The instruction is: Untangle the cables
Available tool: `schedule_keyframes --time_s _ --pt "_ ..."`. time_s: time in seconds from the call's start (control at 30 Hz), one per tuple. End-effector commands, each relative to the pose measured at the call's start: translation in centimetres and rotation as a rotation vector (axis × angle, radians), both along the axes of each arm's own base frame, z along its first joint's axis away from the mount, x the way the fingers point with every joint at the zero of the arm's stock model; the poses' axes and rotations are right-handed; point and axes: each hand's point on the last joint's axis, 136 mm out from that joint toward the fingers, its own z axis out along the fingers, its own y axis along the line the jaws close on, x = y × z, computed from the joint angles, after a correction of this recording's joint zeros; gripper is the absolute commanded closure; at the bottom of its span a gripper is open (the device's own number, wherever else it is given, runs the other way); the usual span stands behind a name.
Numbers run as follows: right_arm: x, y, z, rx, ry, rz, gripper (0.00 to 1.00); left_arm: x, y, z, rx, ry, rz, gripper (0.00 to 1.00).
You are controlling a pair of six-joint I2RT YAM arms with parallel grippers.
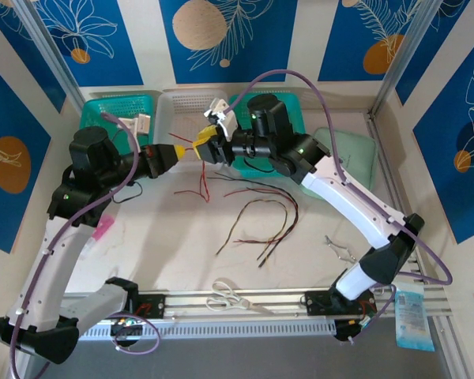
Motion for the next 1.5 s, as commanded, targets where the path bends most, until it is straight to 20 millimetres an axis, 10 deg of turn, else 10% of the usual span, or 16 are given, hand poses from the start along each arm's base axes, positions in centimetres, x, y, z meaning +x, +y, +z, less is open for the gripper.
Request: schedule_keyframes --time_s 0.0,0.5,0.9,1.47 --pt "0.4 0.1 0.4 -0.003 -0.001 -0.003 0.71 -0.6 -0.2 0.8 -0.017 -0.029 -0.019 1.00" --pt "2.0 -1.8 1.8 0.044 -0.029 -0.189 1.00 -1.2 0.6 1.9 0.016 -0.061 0.011 1.00" --pt "2.8 -15.4 5.9 0.201 -0.117 -0.732 1.00 -1.0 2.4 3.9 0.070 -0.151 0.128 1.00" --pt "2.1 -29.9 17.3 0.387 -0.374 -1.069 1.00 2.6 2.0 13.5 0.058 -0.370 0.193 1.00"
